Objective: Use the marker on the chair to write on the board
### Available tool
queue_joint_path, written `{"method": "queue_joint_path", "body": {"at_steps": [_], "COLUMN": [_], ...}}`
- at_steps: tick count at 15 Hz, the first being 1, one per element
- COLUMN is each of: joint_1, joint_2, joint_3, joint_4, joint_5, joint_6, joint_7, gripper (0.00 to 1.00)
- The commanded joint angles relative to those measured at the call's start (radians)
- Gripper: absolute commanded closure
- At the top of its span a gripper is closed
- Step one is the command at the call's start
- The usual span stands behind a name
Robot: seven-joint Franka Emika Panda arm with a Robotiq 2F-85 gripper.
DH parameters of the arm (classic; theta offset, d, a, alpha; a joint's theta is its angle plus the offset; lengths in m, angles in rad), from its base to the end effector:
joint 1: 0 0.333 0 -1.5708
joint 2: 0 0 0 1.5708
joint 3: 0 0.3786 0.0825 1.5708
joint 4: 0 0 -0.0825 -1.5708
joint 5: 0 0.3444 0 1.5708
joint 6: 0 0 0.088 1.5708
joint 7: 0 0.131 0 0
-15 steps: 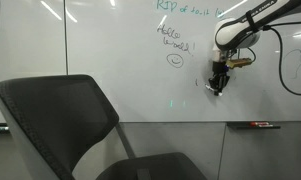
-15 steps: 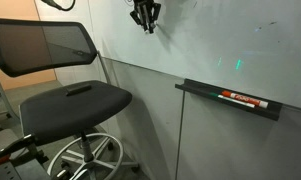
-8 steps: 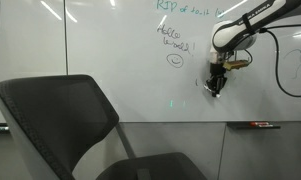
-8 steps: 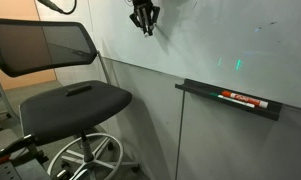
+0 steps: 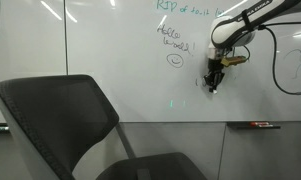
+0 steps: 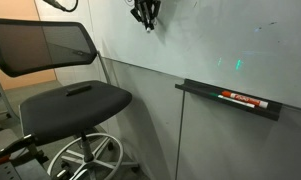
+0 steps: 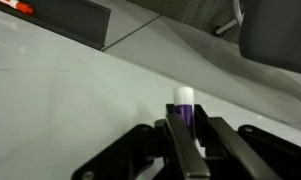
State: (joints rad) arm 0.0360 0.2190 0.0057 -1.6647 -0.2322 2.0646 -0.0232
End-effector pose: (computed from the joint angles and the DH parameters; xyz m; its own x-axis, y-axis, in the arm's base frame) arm 0.6268 0.0088 0.5459 0.9716 0.1719 0.1629 0.1338 -0.9659 0.2216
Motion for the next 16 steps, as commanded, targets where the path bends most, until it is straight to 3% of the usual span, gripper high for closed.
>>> {"method": "queue_joint_path", "body": {"at_steps": [1, 6, 11, 16], "joint_1": [-0.009, -0.024, -0.015, -0.002], "joint_2": [-0.012, -0.155, -0.21, -0.164], "joint_3": [-0.001, 0.027, 0.02, 0.033], "joint_4": [-0.004, -0.155, -0.218, -0.227], "joint_5": [0.008, 0.199, 0.243, 0.268], "joint_6": [0.004, -0.167, -0.233, -0.212], "joint_7": [-0.036, -0.192, -0.235, -0.259], "gripper": [0.89, 0.89, 0.89, 0.89]}}
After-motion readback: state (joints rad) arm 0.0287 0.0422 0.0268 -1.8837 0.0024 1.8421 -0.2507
